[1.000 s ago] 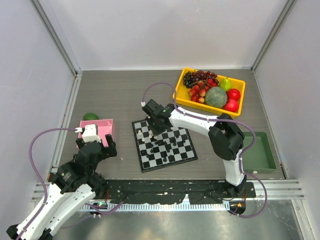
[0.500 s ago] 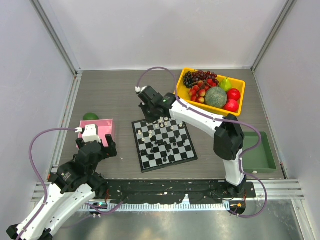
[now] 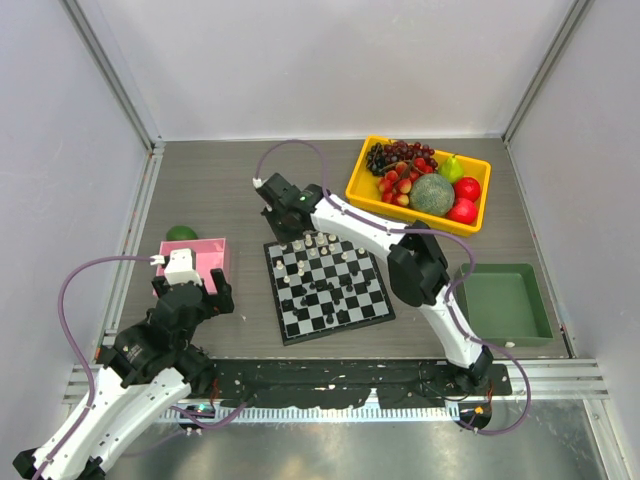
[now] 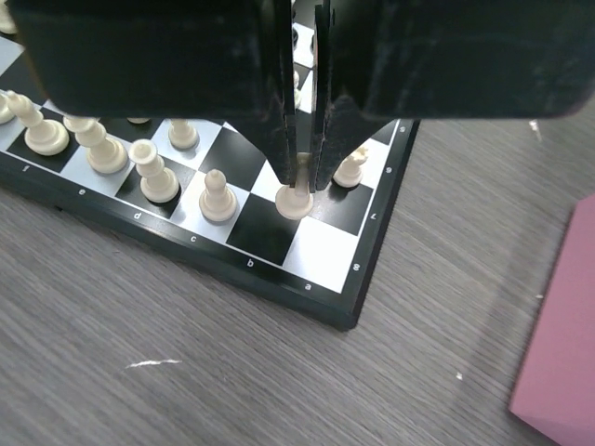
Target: Set up the chess pieces on the board
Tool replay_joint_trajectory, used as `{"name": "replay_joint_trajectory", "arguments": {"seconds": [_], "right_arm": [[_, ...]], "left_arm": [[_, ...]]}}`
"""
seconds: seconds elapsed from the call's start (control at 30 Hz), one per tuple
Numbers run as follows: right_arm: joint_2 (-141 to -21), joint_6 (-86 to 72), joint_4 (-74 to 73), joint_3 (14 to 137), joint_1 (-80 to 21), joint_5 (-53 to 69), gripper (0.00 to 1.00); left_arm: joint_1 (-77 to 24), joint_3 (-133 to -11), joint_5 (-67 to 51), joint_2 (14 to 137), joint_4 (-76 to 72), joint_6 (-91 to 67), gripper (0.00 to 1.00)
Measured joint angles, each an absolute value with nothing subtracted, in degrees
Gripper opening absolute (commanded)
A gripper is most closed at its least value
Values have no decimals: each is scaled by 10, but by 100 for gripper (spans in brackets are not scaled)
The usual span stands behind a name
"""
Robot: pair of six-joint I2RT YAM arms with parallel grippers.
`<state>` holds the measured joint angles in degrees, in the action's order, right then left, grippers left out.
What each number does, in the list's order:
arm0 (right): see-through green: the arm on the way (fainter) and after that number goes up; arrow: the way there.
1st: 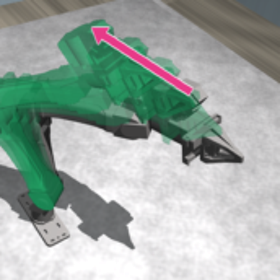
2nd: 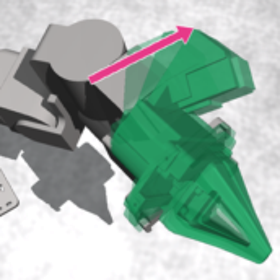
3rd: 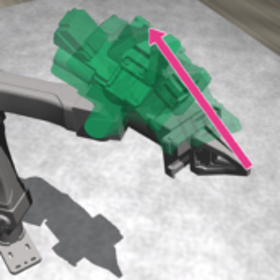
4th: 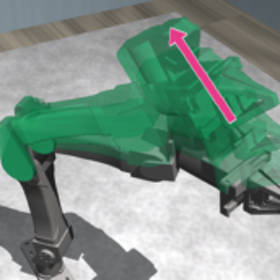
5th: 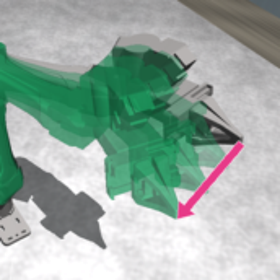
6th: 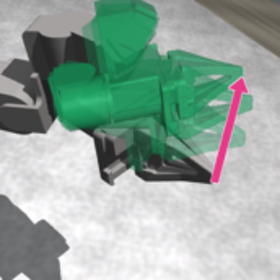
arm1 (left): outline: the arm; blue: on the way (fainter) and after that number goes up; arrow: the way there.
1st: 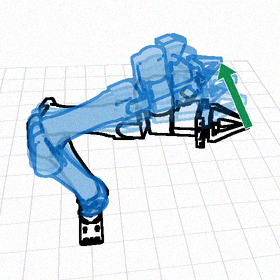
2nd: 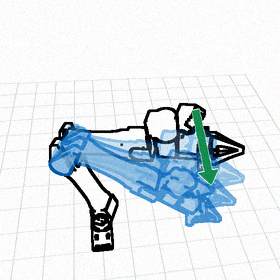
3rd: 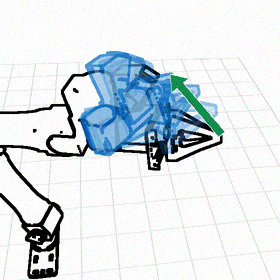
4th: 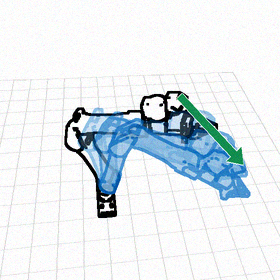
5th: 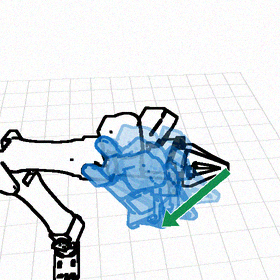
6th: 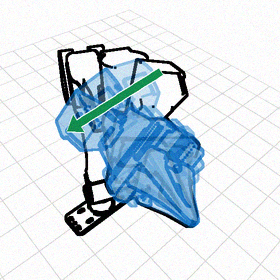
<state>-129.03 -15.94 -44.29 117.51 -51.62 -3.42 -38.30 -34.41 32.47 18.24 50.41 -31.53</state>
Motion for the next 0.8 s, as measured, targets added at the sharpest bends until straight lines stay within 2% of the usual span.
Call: {"name": "replay_joint_trajectory", "arguments": {"seconds": [0.8], "right_arm": [[-1341, -153, -464, 1214, -503, -33, 10]], "left_arm": [[-383, -343, 325, 182, 504, -315, 99]]}}
